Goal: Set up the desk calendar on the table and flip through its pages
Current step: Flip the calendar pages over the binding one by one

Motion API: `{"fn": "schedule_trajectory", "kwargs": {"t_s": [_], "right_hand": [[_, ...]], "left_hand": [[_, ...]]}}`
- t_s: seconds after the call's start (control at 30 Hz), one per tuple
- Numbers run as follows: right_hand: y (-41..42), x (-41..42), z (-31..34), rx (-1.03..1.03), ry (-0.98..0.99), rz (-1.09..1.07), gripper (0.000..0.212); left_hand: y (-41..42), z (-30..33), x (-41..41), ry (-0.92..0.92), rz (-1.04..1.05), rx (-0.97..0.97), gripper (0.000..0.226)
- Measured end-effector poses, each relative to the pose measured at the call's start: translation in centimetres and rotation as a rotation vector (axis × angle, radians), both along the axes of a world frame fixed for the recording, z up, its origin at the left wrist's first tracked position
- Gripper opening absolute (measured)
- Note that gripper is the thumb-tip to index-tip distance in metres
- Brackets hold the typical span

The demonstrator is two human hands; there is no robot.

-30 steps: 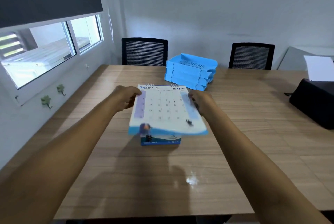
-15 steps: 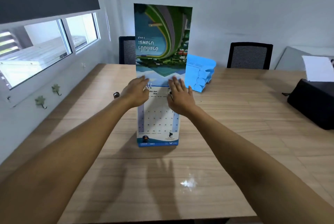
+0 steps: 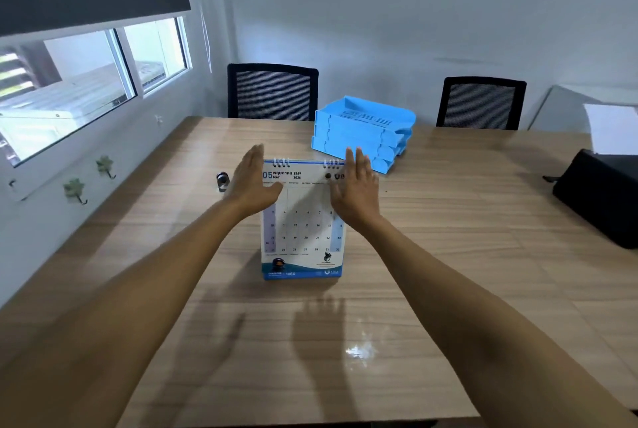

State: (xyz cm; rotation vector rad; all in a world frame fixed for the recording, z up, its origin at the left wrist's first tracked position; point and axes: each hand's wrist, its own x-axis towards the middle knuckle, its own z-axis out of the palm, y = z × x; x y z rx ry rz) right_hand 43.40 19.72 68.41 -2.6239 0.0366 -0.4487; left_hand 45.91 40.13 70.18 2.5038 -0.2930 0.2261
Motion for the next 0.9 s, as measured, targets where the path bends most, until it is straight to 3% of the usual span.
{"fn": "schedule_trajectory", "kwargs": {"t_s": [0.13,0.2,0.33,0.57,0.67,0.8,0.9], "right_hand": [[0.5,-1.1,-1.5,0.725,0.183,-0.061,0.074],[0.7,-1.3,-2.1,0.965,0.319,-0.059,0.066],[0.9,-1.3,-3.1,1.027,0.434,-0.034,0.067],[1.1,-3.4,-1.6,0.969,0.366,-0.058,0.048],[0.7,-4.6,-0.7,0.915,0.244,-0.141,0.03],[-0.6,-4.7,0.9,1.0,0.231,-0.231,0.015],[-1.7,-4.8,2.9,1.229,0.343,-0.182,0.023]], "left_hand": [[0.5,-3.3,-1.3,0.273,0.134,-0.405,0.091],[0.3,-4.5,-1.8,0.373,0.095,-0.507,0.089],[-0.2,-5.5,-2.8,0.446,0.037,-0.578,0.091],[-0.6,-5.0,-3.2,0.467,0.073,-0.499,0.09],[-0.1,-4.0,-3.5,0.329,0.162,-0.345,0.057],[1.4,-2.2,-3.2,0.267,0.241,-0.479,0.01],[1.9,0.1,-3.5,0.355,0.195,-0.726,0.019]]}}
